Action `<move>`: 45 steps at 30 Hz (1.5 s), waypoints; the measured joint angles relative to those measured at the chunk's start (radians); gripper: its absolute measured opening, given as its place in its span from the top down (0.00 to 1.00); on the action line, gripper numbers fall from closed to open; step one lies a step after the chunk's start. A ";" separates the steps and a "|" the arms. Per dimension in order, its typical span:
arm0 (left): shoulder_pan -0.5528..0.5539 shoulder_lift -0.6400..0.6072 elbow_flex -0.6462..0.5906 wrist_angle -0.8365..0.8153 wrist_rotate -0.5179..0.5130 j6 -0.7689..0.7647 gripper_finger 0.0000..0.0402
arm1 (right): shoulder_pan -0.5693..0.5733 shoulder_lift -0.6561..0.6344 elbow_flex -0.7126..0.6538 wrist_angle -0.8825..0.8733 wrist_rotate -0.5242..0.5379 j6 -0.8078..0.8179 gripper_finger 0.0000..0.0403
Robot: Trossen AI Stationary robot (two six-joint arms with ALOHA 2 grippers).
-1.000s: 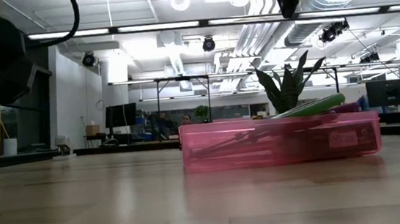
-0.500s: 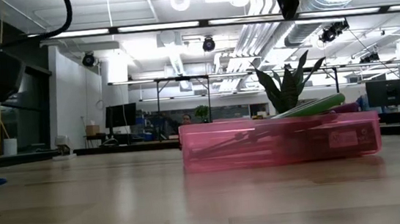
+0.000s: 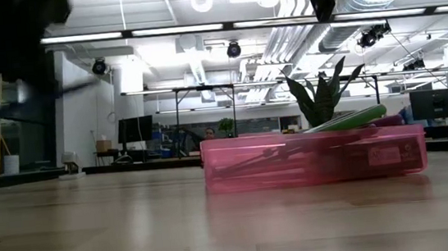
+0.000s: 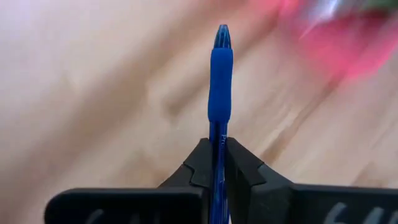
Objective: Pack school essentials
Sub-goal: Put the blue pen into the pink supply box
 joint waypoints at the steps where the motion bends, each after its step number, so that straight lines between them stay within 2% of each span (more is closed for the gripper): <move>1: 0.023 -0.053 0.001 0.003 -0.053 0.058 0.99 | 0.000 0.000 0.000 0.000 0.000 0.004 0.63; 6: 0.134 -0.279 0.001 0.097 -0.239 0.384 1.00 | 0.000 0.000 0.000 0.002 0.000 0.026 0.63; 10: 0.238 -0.414 0.001 0.276 -0.255 0.697 1.00 | 0.000 0.000 0.000 0.003 0.000 0.020 0.63; 13: 0.320 -0.476 -0.016 0.482 -0.149 0.917 1.00 | 0.000 0.000 0.000 0.004 0.000 0.019 0.63; 17: 0.443 -0.497 -0.077 0.813 0.133 1.112 1.00 | 0.000 0.000 0.000 0.004 0.000 0.018 0.63; 20: 0.526 -0.481 -0.114 0.987 0.321 1.152 1.00 | 0.000 0.000 0.000 0.004 0.000 0.018 0.63; 24: 0.590 -0.443 -0.156 1.110 0.422 1.138 1.00 | 0.000 0.000 0.000 0.007 0.000 0.018 0.63; 45: 0.604 -0.428 -0.160 1.150 0.438 1.145 1.00 | 0.000 0.000 0.000 0.015 0.000 0.045 0.63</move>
